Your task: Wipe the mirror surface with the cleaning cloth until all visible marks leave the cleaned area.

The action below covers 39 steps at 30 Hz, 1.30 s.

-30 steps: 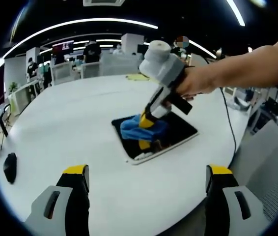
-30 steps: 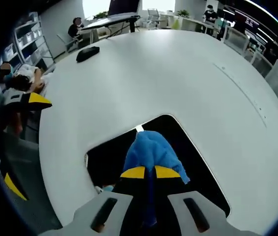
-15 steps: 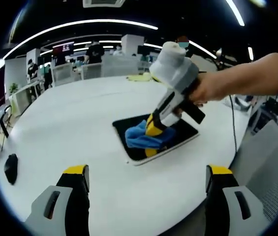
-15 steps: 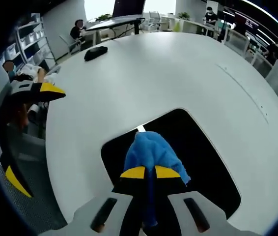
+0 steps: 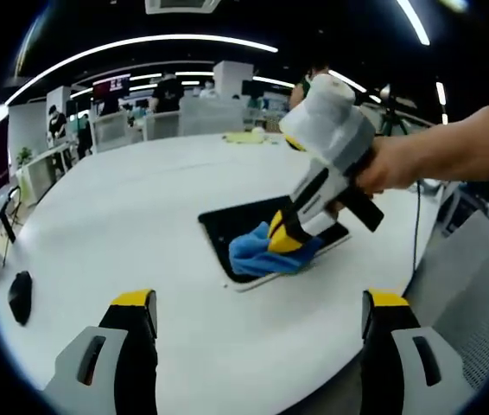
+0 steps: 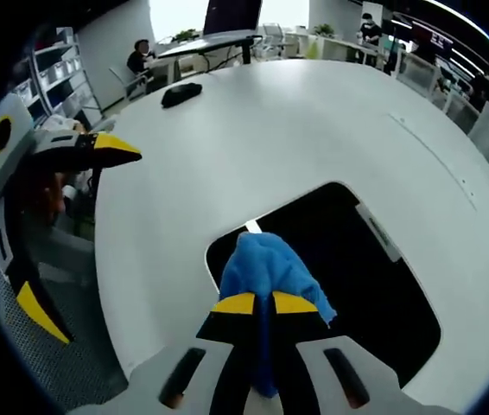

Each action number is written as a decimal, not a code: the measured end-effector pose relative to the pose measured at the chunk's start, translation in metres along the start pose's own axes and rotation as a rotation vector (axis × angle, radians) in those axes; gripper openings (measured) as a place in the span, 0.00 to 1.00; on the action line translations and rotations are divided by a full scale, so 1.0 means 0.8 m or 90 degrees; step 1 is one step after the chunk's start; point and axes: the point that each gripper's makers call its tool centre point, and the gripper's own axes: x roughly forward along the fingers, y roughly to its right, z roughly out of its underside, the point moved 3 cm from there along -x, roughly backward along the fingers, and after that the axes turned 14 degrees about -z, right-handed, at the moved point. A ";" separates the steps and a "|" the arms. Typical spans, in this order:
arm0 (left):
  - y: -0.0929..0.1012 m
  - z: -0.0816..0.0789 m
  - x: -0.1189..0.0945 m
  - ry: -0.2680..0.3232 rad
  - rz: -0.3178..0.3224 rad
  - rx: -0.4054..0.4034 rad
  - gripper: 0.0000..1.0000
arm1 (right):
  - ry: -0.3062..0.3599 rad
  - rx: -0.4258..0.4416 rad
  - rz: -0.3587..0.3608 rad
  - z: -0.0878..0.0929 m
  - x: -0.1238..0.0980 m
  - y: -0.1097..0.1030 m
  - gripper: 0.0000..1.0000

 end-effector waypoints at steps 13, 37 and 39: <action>0.000 0.000 0.000 0.002 0.000 -0.005 0.99 | 0.008 0.009 -0.010 0.007 0.000 -0.015 0.00; -0.001 0.000 -0.001 0.000 0.000 -0.017 0.99 | 0.006 -0.012 -0.016 0.011 -0.001 -0.016 0.00; -0.001 0.001 -0.001 0.000 0.000 -0.017 0.99 | 0.003 -0.012 -0.018 0.013 -0.003 -0.016 0.00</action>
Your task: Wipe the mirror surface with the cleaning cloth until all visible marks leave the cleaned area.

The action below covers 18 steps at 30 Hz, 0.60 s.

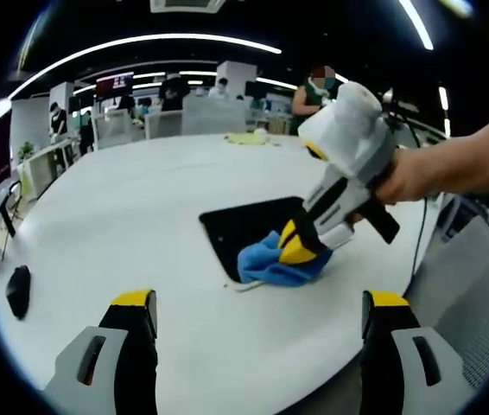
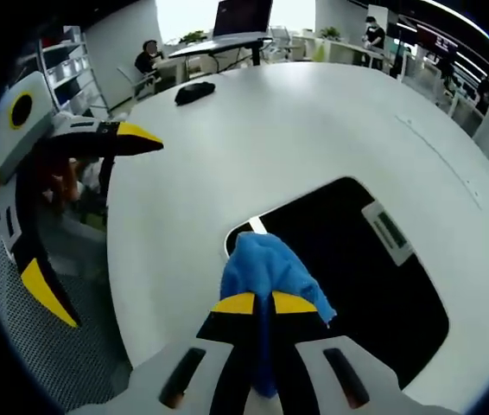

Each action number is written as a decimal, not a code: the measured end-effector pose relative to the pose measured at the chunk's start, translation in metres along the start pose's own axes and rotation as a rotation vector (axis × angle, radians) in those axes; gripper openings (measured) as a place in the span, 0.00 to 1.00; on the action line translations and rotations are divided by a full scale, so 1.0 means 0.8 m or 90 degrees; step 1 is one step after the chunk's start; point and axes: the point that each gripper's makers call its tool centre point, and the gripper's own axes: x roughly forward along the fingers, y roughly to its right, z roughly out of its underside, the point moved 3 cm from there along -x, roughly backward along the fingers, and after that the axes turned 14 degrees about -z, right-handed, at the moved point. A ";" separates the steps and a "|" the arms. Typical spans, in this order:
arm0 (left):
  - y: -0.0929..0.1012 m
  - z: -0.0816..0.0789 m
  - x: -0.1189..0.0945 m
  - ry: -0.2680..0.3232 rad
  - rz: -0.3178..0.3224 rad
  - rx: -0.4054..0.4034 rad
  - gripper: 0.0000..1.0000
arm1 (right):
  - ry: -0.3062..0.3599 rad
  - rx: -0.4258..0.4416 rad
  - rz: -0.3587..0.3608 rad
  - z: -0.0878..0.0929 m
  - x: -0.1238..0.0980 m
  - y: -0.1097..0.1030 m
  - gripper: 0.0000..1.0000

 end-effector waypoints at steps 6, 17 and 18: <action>0.001 0.001 0.000 -0.003 0.001 0.001 0.99 | 0.003 0.014 -0.004 0.009 -0.007 0.005 0.00; 0.002 0.001 0.000 -0.006 0.004 0.005 0.99 | 0.002 0.022 -0.004 0.018 -0.014 0.008 0.00; 0.002 0.001 0.000 -0.006 0.004 0.005 0.99 | 0.002 0.023 -0.004 0.019 -0.015 0.008 0.00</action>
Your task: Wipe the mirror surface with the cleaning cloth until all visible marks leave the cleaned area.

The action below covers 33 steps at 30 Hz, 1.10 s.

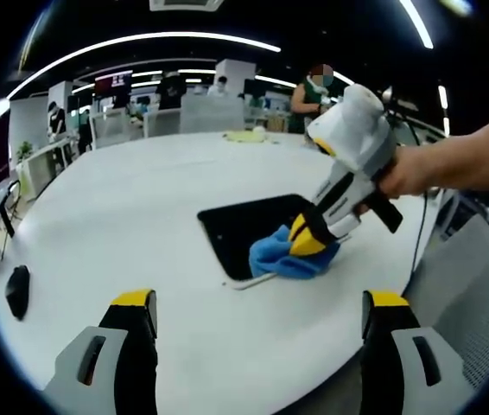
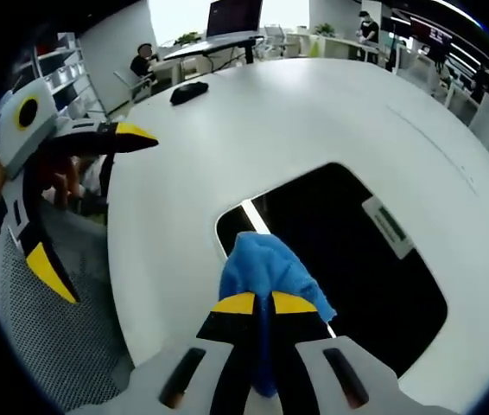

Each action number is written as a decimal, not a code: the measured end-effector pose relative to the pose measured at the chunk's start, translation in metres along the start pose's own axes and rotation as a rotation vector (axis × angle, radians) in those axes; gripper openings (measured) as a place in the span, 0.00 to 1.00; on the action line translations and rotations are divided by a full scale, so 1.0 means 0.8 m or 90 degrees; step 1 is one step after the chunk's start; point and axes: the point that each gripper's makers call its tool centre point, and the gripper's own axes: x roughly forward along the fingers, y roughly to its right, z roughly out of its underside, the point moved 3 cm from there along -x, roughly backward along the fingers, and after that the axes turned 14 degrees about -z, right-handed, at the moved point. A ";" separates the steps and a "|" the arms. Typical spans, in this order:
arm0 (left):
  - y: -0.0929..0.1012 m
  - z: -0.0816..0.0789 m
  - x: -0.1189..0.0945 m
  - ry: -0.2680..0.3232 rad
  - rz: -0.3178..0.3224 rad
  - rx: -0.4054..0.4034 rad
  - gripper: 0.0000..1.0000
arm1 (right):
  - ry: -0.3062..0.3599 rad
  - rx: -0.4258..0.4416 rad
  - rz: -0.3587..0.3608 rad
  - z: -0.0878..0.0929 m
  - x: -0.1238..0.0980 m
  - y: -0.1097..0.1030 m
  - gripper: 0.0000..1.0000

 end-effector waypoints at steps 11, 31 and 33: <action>0.001 0.001 0.000 -0.002 0.004 0.002 0.99 | -0.008 0.002 -0.004 0.005 -0.004 0.003 0.00; 0.002 0.001 0.000 -0.001 0.004 0.013 0.99 | -0.035 0.044 -0.036 0.001 -0.007 0.019 0.00; 0.002 0.001 0.000 -0.001 0.003 0.013 0.99 | -0.037 0.046 -0.037 -0.001 -0.007 0.023 0.00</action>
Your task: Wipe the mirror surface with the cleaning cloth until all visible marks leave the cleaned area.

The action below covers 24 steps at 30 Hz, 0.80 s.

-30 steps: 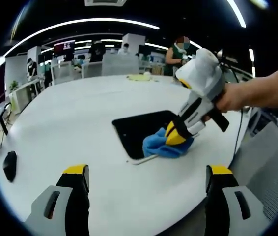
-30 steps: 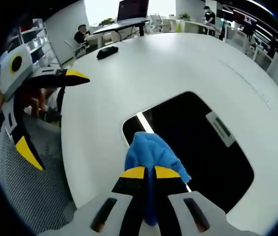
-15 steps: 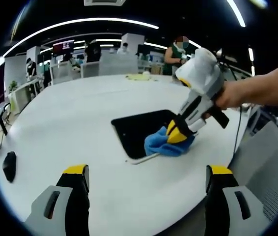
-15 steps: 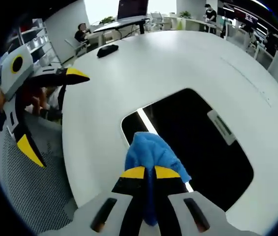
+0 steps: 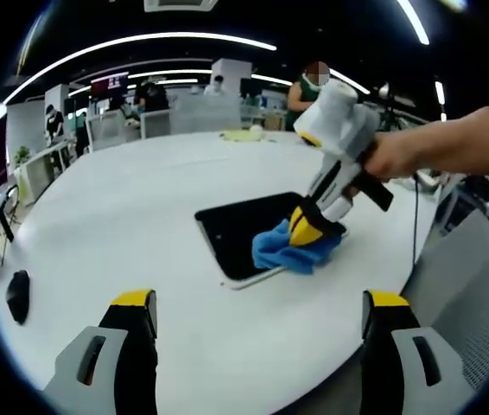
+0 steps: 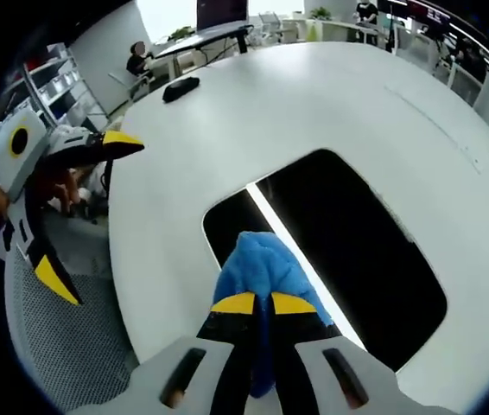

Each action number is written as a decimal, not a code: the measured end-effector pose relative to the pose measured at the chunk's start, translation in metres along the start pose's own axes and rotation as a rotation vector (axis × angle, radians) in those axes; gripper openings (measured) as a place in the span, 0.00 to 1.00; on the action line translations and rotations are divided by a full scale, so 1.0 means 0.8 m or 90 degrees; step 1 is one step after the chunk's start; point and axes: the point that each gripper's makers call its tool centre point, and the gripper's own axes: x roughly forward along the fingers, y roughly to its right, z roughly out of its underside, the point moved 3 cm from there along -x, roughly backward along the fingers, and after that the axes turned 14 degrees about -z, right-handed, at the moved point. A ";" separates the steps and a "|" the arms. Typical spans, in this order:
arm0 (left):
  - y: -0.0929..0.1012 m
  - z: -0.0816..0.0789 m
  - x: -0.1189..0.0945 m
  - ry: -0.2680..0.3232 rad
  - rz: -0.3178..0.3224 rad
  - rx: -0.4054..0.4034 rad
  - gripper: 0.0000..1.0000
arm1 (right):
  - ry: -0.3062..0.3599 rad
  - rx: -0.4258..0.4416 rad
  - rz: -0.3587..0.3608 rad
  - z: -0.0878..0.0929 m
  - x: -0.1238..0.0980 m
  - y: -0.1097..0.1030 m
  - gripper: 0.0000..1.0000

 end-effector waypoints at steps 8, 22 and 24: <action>0.000 0.001 0.000 -0.002 0.000 -0.001 0.99 | -0.005 0.004 0.008 -0.008 -0.004 0.019 0.00; -0.003 0.001 0.000 -0.002 -0.006 -0.002 0.99 | -0.015 0.002 0.013 -0.024 -0.006 0.058 0.00; -0.003 0.002 0.001 -0.006 -0.004 -0.002 0.99 | -0.015 0.004 0.012 -0.026 -0.007 0.065 0.00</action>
